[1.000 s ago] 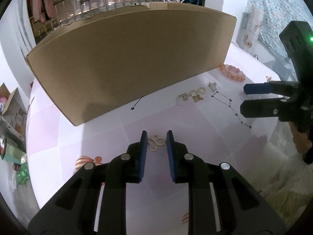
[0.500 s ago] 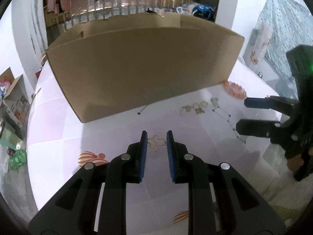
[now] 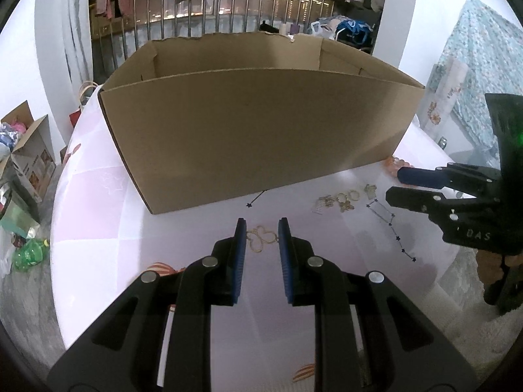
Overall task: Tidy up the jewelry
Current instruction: 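Close the left gripper on the gold clover charm while the right gripper grasps a small silver charm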
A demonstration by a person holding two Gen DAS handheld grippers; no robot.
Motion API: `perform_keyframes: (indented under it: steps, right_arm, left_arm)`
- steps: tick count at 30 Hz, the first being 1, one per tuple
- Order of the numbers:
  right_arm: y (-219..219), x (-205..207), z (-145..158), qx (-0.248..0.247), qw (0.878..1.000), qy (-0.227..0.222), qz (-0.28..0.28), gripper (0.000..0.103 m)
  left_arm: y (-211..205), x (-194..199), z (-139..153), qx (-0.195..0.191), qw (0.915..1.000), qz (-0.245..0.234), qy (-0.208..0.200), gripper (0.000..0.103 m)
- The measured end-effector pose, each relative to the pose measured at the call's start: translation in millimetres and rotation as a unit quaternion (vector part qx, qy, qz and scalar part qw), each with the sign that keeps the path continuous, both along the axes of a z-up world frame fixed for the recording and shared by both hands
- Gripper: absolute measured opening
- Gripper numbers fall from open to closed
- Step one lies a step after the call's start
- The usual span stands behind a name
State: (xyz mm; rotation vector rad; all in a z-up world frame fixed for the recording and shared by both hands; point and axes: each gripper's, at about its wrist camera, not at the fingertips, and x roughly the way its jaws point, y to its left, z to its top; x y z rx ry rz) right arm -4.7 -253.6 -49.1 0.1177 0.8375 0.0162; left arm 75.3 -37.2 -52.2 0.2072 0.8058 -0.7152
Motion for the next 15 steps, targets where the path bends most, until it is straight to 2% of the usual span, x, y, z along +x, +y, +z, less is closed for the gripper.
perform_keyframes:
  steps: [2,7,11,15]
  right_arm:
    - [3,5,-2,0.01,1.0,0.005,0.004,0.025]
    - [6,11,-4,0.022,1.0,0.012,0.007,0.021]
    - [9,17,-11,0.01,1.0,0.026,0.002,0.012]
    - [10,22,-15,-0.006,0.999,0.032,-0.004,0.01]
  left_arm:
    - [-1,0,-2,0.003,1.0,0.0,0.0,0.018]
    - [-4,2,-5,0.007,1.0,0.0,0.0,0.018]
    - [-4,3,-6,0.007,1.0,0.003,0.001,0.018]
    - [-3,6,-7,0.007,0.9999,0.006,0.005,0.018]
